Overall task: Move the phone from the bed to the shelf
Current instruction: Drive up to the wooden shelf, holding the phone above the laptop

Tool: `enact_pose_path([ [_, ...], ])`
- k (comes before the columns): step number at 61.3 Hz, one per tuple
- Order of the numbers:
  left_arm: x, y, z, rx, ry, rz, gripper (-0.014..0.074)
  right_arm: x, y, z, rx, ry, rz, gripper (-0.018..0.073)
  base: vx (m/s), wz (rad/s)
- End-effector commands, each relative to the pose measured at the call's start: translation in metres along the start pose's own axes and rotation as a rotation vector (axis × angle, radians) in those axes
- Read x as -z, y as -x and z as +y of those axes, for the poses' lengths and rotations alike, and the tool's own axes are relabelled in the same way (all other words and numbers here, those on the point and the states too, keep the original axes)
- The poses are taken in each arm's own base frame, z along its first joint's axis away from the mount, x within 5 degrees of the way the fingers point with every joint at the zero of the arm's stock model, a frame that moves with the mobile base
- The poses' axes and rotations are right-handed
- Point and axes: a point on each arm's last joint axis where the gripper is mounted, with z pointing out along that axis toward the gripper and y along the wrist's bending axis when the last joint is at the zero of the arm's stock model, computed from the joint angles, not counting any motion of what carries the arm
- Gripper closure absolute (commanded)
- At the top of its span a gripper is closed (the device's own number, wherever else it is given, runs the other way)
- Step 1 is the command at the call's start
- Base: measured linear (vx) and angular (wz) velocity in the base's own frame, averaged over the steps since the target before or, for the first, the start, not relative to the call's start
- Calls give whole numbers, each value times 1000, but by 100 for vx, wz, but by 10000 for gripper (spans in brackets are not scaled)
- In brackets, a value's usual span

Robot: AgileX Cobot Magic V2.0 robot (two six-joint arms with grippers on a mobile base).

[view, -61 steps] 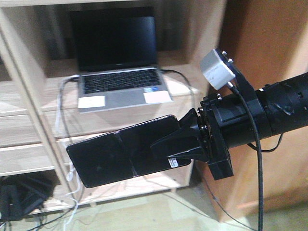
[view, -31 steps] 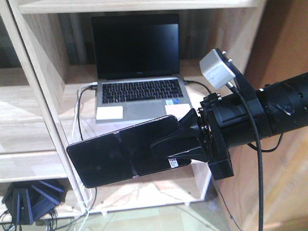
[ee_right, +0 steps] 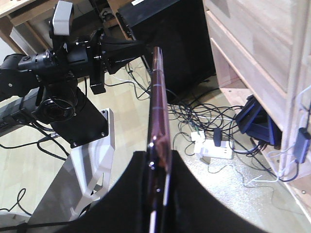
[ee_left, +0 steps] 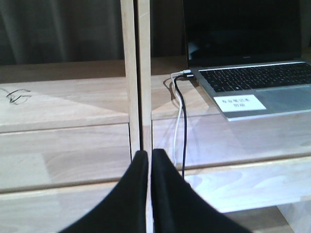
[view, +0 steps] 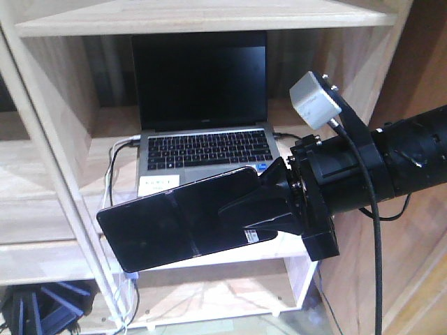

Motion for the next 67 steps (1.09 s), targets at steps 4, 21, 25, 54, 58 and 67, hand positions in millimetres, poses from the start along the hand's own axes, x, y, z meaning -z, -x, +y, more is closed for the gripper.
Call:
enact_pose_path([
  [4, 0, 6, 1, 13, 5, -75, 596, 9, 14, 21, 31, 93, -75, 564, 14, 0],
  [21, 0, 6, 1, 13, 5, -75, 596, 9, 14, 21, 31, 93, -75, 564, 14, 1],
  [25, 0, 6, 1, 13, 5, -75, 596, 9, 14, 21, 31, 93, -75, 564, 13, 1],
  [54, 0, 6, 1, 13, 5, -75, 596, 9, 14, 21, 31, 93, -75, 564, 12, 3],
  [58, 0, 6, 1, 13, 5, -75, 596, 9, 14, 21, 31, 93, -75, 564, 10, 3],
  [67, 0, 6, 1, 13, 5, -75, 596, 9, 14, 21, 31, 93, -75, 564, 8, 3],
])
